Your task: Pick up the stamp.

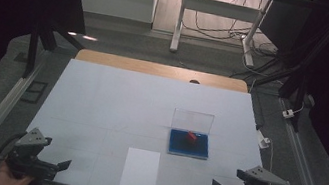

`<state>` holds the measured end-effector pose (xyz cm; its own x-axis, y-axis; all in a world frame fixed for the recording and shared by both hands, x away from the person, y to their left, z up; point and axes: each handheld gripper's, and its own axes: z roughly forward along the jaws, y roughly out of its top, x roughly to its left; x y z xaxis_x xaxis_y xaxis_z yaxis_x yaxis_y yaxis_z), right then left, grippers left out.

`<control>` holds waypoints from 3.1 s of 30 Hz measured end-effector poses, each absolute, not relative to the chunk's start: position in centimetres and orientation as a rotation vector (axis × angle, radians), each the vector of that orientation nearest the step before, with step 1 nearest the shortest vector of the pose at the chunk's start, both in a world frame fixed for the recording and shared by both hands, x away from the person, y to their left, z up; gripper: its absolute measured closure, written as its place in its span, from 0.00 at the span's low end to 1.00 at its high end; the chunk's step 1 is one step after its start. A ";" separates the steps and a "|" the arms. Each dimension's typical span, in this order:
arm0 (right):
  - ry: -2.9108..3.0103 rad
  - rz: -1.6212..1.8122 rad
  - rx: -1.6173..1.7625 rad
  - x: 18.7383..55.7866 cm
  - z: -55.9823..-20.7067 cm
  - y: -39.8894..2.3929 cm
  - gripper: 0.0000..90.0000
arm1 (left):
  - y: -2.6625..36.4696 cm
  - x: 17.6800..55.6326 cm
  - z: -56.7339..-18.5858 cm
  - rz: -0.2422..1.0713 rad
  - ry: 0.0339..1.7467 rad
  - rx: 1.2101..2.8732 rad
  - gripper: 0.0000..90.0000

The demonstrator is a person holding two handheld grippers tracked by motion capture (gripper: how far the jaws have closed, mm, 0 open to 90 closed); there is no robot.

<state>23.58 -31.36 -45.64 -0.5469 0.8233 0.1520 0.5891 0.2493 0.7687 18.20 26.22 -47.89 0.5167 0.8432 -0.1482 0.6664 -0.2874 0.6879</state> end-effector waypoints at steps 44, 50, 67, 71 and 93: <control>2.282 1.136 1.139 24.2 -44.8 -29.2 0.00 | 25.6 18.0 -48.0 0.303 1.161 2.101 0.00; 2.286 1.123 1.125 24.7 -44.9 -28.4 0.00 | 25.7 18.0 -47.9 0.298 1.160 2.092 0.00; 2.344 1.083 1.114 27.2 -45.3 -26.7 0.00 | 25.8 17.9 -47.9 0.301 1.160 2.082 0.00; 2.340 1.108 1.117 27.8 -45.4 -26.3 0.00 | 25.7 17.8 -47.9 0.319 1.148 2.094 0.00; 2.394 1.103 1.079 31.1 -46.0 -24.1 0.00 | 25.7 17.9 -47.9 0.319 1.157 2.085 0.00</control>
<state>31.08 -24.08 -46.03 -0.6764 0.7352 0.0443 0.5113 0.4254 0.7468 17.91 25.71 -47.87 0.5666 0.8148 -0.1226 0.6370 -0.3387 0.6925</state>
